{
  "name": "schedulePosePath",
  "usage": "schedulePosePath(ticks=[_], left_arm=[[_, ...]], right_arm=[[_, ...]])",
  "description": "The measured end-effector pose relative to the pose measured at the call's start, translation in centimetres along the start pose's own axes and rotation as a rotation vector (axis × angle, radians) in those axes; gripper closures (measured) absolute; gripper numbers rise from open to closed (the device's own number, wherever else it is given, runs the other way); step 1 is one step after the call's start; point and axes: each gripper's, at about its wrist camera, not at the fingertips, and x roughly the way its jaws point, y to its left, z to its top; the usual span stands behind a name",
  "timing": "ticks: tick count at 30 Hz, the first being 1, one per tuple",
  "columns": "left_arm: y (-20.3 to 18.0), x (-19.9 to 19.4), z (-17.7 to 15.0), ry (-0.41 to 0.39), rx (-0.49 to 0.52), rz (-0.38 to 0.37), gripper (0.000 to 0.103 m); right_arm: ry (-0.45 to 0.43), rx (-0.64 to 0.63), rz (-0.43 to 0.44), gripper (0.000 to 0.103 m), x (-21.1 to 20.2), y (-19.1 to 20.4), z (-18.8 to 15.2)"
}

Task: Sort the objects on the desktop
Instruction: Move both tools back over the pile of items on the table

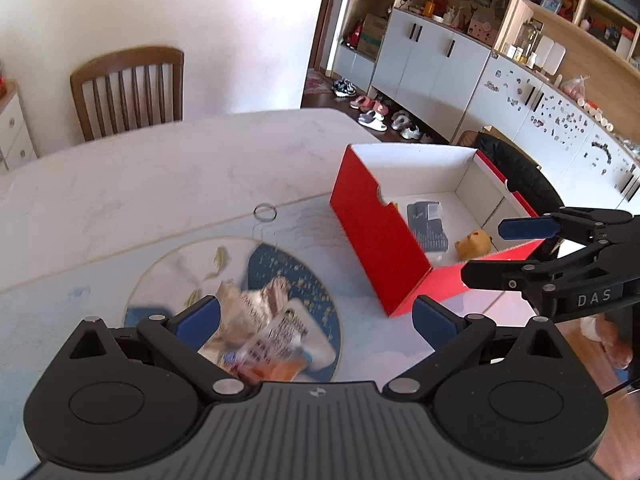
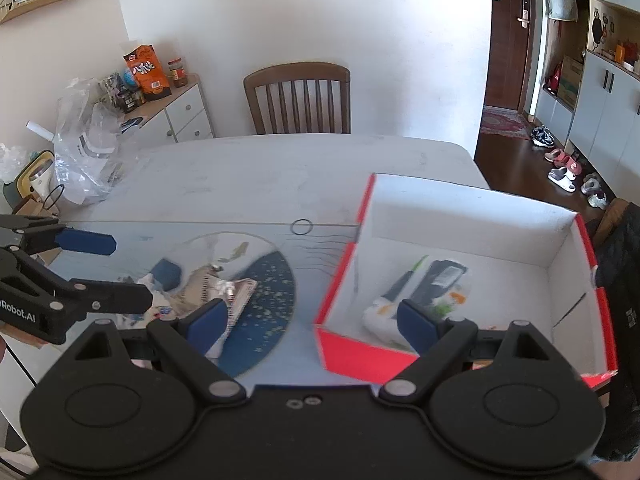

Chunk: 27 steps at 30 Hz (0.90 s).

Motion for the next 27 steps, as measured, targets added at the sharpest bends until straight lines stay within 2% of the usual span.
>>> schedulePosePath(ticks=[4,13,27], left_arm=[[2.0,-1.0,-1.1,0.023,-0.035,-0.026,0.000],[5.1,-3.9,-3.6,0.015,-0.028,-0.037,0.000],[10.2,-7.3,-7.4,-0.035,-0.041,0.061,0.000]], right_arm=[[0.002,0.007,0.003,0.011,0.2,1.9,-0.2],[-0.004,0.007,0.004,0.011,0.3,6.1,-0.6],[-0.010,-0.023,0.004,0.011,1.0,12.3,-1.1]])
